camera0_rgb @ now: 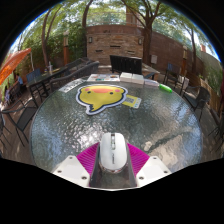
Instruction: Arrange mouse
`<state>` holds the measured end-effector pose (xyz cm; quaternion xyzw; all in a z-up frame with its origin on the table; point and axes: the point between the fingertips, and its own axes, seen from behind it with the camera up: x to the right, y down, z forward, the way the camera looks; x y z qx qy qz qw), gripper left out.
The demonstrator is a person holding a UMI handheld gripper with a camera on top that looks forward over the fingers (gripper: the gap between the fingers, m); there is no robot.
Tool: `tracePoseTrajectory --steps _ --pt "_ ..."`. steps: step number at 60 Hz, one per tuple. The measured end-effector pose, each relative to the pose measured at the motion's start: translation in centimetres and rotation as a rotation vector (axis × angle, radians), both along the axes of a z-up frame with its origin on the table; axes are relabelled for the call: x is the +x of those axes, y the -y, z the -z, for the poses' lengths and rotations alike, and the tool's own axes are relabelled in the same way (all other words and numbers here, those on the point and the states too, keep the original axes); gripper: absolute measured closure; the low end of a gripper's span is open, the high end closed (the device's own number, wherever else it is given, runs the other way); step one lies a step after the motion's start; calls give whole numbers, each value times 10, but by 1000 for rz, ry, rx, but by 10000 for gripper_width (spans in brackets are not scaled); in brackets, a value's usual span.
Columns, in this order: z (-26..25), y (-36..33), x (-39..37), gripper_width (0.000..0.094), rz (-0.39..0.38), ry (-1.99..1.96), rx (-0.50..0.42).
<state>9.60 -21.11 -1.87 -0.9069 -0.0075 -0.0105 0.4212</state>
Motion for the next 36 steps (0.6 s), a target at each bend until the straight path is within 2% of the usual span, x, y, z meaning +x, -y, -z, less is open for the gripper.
tracePoseTrajectory --steps 8,13,17,21,30,33,36 --pt "-3 2 -1 561 21 48 -19" --pt "-11 5 2 578 40 69 -28" --pt "-36 0 1 579 51 53 -4" --pt "-82 -16 3 578 74 34 63" --pt "-207 -94 -4 582 56 -16 260" --pt "-237 -125 -9 584 45 -28 309" --pt "-247 -158 -14 581 35 -50 330"
